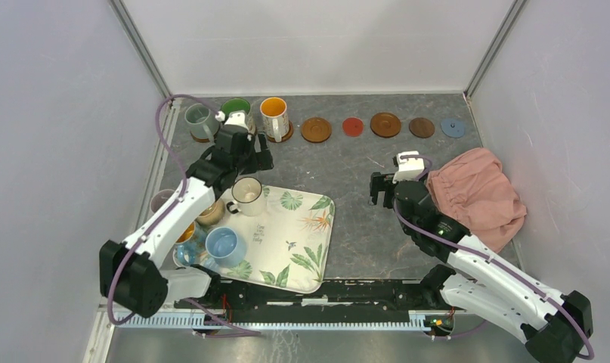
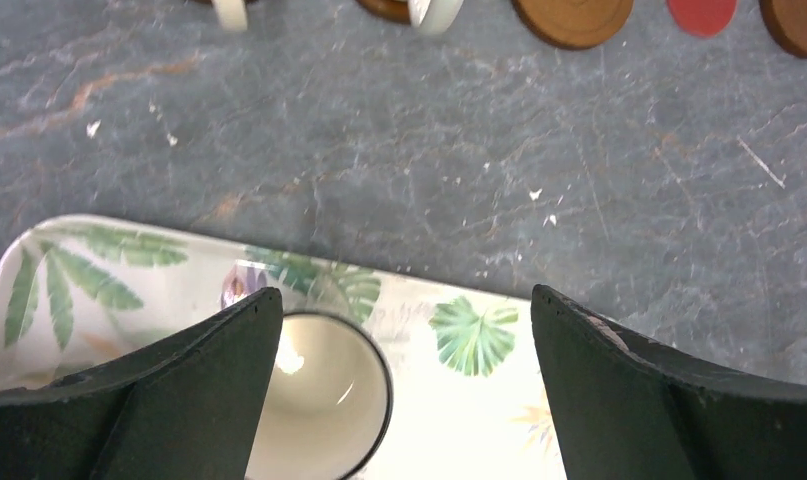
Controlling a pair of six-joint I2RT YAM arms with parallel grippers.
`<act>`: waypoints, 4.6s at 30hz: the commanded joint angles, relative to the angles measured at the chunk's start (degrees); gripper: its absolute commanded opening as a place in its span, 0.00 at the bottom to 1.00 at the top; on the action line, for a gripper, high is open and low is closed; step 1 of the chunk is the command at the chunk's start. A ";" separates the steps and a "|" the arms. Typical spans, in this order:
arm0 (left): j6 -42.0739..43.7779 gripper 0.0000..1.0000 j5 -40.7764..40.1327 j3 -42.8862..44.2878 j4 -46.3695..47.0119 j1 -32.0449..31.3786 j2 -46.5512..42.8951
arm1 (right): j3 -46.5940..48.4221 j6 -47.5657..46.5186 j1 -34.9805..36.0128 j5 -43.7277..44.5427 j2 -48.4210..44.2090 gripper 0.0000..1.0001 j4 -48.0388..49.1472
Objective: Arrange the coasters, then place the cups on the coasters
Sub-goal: Pick up the cup from the tray.
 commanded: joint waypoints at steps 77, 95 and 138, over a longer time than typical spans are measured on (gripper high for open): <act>-17.85 0.54 -11.29 -25.46 2.60 -8.63 -9.71 | -1.14 2.38 -0.11 -0.93 3.14 0.98 6.86; -18.12 0.19 -14.68 -26.53 6.58 -11.88 -4.93 | -1.77 2.29 -0.11 -1.79 3.31 0.98 7.17; -3.70 0.02 -17.59 13.06 10.23 -22.90 20.74 | 1.02 3.38 -0.10 0.24 -6.08 0.98 -0.76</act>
